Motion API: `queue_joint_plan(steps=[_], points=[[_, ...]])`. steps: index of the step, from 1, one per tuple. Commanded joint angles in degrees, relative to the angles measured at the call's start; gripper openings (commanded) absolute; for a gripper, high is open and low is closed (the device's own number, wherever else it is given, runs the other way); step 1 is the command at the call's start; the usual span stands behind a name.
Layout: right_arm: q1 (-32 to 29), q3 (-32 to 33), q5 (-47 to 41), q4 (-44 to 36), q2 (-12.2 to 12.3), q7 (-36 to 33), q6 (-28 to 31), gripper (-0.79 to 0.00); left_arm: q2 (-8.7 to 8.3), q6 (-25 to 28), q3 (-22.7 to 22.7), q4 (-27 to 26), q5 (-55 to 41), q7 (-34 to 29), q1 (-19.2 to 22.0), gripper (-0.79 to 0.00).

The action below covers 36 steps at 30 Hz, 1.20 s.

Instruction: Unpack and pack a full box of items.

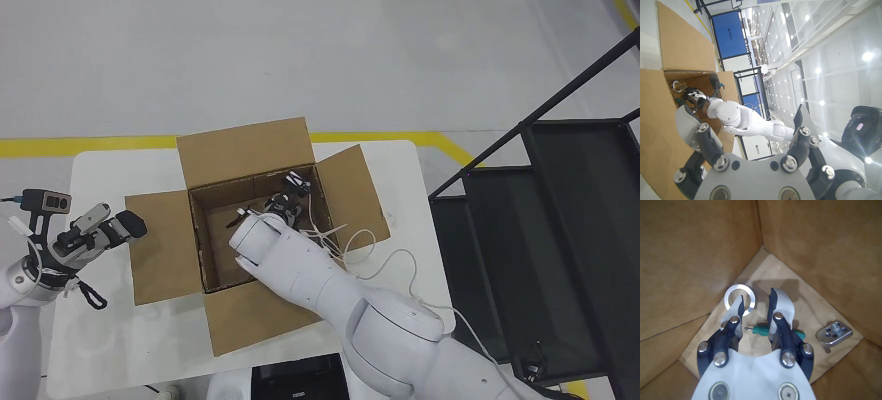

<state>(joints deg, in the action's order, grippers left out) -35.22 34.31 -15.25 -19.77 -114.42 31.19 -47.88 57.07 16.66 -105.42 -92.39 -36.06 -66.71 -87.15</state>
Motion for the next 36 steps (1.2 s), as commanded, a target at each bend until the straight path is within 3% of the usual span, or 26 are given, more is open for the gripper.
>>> queue_joint_plan(steps=[1, 3, 4, 5, 15, 22, 26, 36], points=[[0.0, 0.0, 0.8, -0.1, 0.0, -0.4, -0.4, -0.526, 0.0, 0.0, 0.0, 0.0, 0.0, 0.0, 0.0, 0.0], [0.0, 0.0, 1.4, -0.2, 0.0, -0.8, -0.6, -0.585, 0.0, 0.0, 0.0, 0.0, 0.0, 0.0, 0.0, 0.0], [-0.1, 0.0, 1.8, -0.2, 0.0, -0.9, -0.6, -0.65, 0.0, 0.0, 0.0, 0.0, 0.0, 0.0, 0.0, 0.0], [-0.1, 0.0, 2.1, -0.4, 0.0, -0.9, -0.6, -0.785, 0.0, 0.0, 0.0, 0.0, 0.0, 0.0, 0.0, 0.0], [-2.1, -1.2, 6.9, -2.8, 0.6, 0.7, 3.0, -0.785, 0.0, 0.0, 0.0, 0.0, 0.0, 0.0, 0.0, 0.0], [-4.4, -3.9, 14.9, -5.3, 1.7, -1.5, 5.7, -0.785, 0.0, 0.0, 0.0, 0.0, 0.0, 0.0, 0.0, 0.0], [-4.5, -4.5, 18.6, -7.1, 2.4, -5.9, 6.2, -0.785, 0.0, 0.0, 0.0, 0.0, 0.0, 0.0, 0.0, 0.0], [-1.0, -4.4, 29.1, -13.5, 6.6, -26.7, 2.7, -0.785, 0.0, 0.0, 0.0, 0.0, 0.0, 0.0, 0.0, 0.0]])
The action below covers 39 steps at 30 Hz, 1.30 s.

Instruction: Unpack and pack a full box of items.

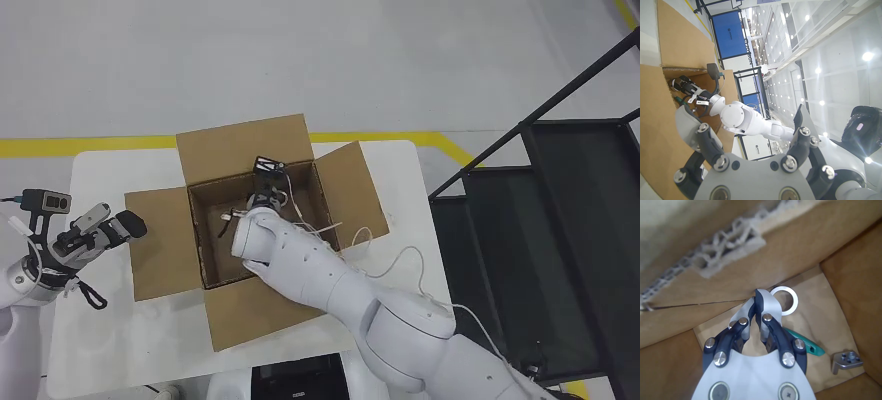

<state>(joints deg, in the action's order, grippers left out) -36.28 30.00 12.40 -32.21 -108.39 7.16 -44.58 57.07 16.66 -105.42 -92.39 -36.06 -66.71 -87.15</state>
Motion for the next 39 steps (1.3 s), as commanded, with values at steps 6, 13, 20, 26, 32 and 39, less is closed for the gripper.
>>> queue_joint_plan(steps=[6, 13, 20, 26, 32, 39], points=[[-2.3, -0.4, 10.5, -8.6, 4.2, -9.6, -4.6, -0.785, 0.0, 0.0, 0.0, 0.0, 0.0, 0.0, 0.0, 0.0], [-9.5, 1.6, 19.2, -19.9, 8.6, -10.2, -4.1, -0.785, 0.0, 0.0, 0.0, 0.0, 0.0, 0.0, 0.0, 0.0], [-13.2, 4.7, 29.9, -31.3, 13.9, -22.3, -0.8, -0.785, 0.0, 0.0, 0.0, 0.0, 0.0, 0.0, 0.0, 0.0], [-15.5, 7.4, 41.6, -41.5, 18.5, -39.4, 3.4, -0.785, 0.0, 0.0, 0.0, 0.0, 0.0, 0.0, 0.0, 0.0], [-16.6, 9.4, 51.6, -47.5, 21.1, -52.5, 7.4, -0.785, 0.0, 0.0, 0.0, 0.0, 0.0, 0.0, 0.0, 0.0], [-15.0, 9.1, 55.9, -47.4, 21.2, -57.6, 14.9, -0.157, 0.0, 0.0, 0.0, 0.0, 0.0, 0.0, 0.0, 0.0]])
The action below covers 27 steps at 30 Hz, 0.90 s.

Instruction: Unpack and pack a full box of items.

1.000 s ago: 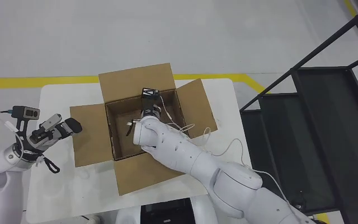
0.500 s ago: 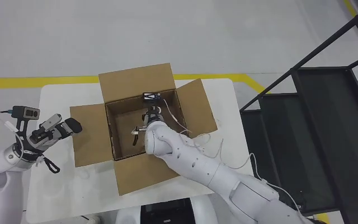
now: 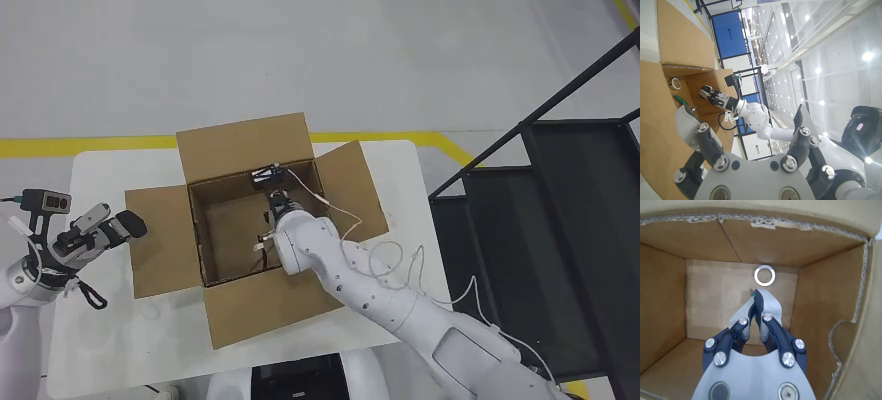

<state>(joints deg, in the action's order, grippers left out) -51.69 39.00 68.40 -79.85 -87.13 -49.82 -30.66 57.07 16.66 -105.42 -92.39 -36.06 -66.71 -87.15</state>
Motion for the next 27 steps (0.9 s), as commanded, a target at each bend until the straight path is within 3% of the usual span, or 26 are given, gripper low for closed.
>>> queue_joint_plan(steps=[1, 18, 22, 27], points=[[0.6, 0.2, -0.2, 0.5, -0.2, -0.7, 1.2, 0.0, 0.0, 0.0, 0.0, 0.0, 0.0, 0.0, 0.0, 0.0], [0.5, -0.1, 0.0, 0.7, -0.2, -0.5, 2.3, 0.0, 0.0, 0.0, 0.0, 0.0, 0.0, 0.0, 0.0, 0.0], [3.2, -2.0, 4.9, 5.4, 0.2, 1.4, 17.8, 0.0, 0.0, 0.0, 0.0, 0.0, 0.0, 0.0, 0.0, 0.0], [5.7, -1.8, 6.8, 8.9, 0.7, 6.3, 33.0, 0.0, 0.0, 0.0, 0.0, 0.0, 0.0, 0.0, 0.0, 0.0]])
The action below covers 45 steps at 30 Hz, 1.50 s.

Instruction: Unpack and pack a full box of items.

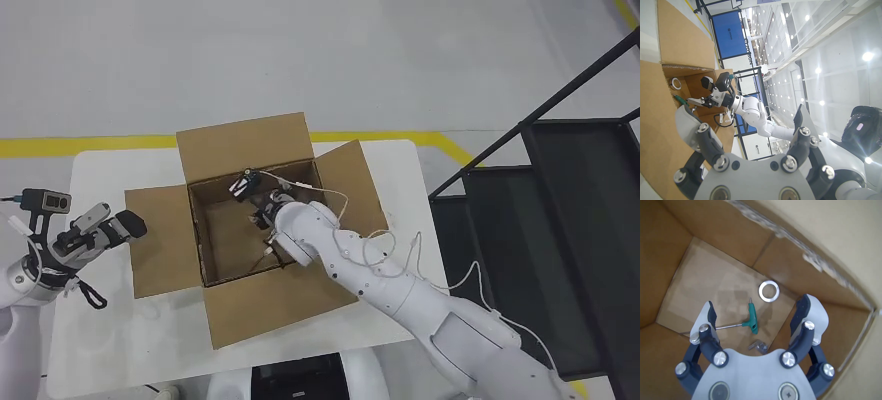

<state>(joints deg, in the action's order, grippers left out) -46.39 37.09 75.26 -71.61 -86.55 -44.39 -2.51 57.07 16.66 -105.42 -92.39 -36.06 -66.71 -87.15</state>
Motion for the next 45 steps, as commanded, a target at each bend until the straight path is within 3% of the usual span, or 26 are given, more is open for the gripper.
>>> queue_joint_plan(steps=[1, 7, 9, 18, 23, 37, 45], points=[[1.0, 0.2, -1.3, 1.5, 0.2, 0.8, 9.6, 0.0, 0.0, 0.0, 0.0, 0.0, 0.0, 0.0, 0.0, 0.0], [5.2, 2.1, -10.3, 8.2, 0.5, -3.1, 31.1, 0.0, 0.0, 0.0, 0.0, 0.0, 0.0, 0.0, 0.0, 0.0], [6.4, 2.5, -11.4, 10.2, 0.4, -2.8, 33.3, 0.0, 0.0, 0.0, 0.0, 0.0, 0.0, 0.0, 0.0, 0.0], [9.1, -2.9, -2.4, 15.6, -2.2, 2.9, 25.8, 0.0, 0.0, 0.0, 0.0, 0.0, 0.0, 0.0, 0.0, 0.0], [10.5, -4.4, -3.3, 20.4, -4.3, 3.6, 22.7, 0.0, 0.0, 0.0, 0.0, 0.0, 0.0, 0.0, 0.0, 0.0], [10.6, -4.5, -3.5, 20.7, -4.4, 3.5, 22.8, 0.0, 0.0, 0.0, 0.0, 0.0, 0.0, 0.0, 0.0, 0.0], [11.3, -3.5, -7.7, 22.3, -4.9, 0.6, 27.6, 0.0, 0.0, 0.0, 0.0, 0.0, 0.0, 0.0, 0.0, 0.0]])
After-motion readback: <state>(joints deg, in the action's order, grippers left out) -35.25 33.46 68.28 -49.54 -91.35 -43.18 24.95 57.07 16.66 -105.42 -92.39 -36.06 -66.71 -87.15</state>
